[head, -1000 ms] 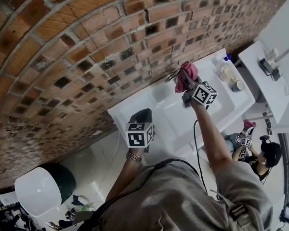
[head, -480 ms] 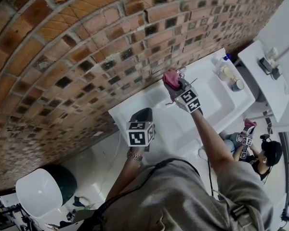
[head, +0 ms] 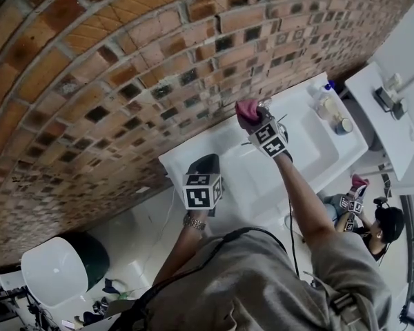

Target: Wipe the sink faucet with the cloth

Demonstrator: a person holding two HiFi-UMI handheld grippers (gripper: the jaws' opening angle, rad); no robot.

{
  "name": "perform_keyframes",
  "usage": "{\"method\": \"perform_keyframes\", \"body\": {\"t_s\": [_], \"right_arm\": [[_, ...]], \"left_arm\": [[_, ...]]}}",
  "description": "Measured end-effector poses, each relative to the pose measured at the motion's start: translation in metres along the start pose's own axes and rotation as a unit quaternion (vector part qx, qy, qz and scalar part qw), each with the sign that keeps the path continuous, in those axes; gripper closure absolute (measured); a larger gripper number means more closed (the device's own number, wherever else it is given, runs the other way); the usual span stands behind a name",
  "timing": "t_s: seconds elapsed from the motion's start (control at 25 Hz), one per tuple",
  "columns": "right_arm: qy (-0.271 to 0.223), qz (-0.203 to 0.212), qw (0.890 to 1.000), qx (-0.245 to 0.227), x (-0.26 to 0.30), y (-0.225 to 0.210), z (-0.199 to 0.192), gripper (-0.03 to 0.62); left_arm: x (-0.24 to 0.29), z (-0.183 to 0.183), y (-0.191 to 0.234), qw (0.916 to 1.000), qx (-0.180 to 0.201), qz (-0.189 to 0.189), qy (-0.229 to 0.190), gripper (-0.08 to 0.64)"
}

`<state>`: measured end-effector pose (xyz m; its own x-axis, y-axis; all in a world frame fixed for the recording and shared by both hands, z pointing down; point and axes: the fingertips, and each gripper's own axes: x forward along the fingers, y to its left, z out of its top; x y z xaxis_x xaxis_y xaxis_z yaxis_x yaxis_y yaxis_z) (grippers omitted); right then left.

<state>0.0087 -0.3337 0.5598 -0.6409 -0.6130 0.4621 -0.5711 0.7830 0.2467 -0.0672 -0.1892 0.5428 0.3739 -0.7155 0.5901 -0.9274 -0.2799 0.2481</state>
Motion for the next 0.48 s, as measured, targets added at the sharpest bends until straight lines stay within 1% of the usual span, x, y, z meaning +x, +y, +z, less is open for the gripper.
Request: {"method": "perform_keyframes", "body": {"t_s": [0.12, 0.24, 0.36, 0.48], "right_arm": [[0.002, -0.007, 1.000, -0.017, -0.006, -0.013, -0.001, 0.532], [0.004, -0.017, 0.999, -0.041, -0.006, -0.013, 0.002, 0.531], [0.006, -0.047, 0.997, -0.061, -0.008, -0.016, 0.002, 0.531], [0.003, -0.081, 0.994, -0.066, -0.010, -0.025, 0.005, 0.529]], "left_arm": [[-0.001, 0.001, 0.000, 1.0000, -0.001, 0.000, -0.002, 0.541], [-0.001, 0.002, 0.005, 1.0000, -0.007, 0.006, -0.002, 0.543], [0.000, 0.001, 0.005, 0.9999, -0.010, 0.006, -0.002, 0.541], [0.001, -0.001, 0.006, 0.9999, -0.011, 0.006, 0.000, 0.543]]}}
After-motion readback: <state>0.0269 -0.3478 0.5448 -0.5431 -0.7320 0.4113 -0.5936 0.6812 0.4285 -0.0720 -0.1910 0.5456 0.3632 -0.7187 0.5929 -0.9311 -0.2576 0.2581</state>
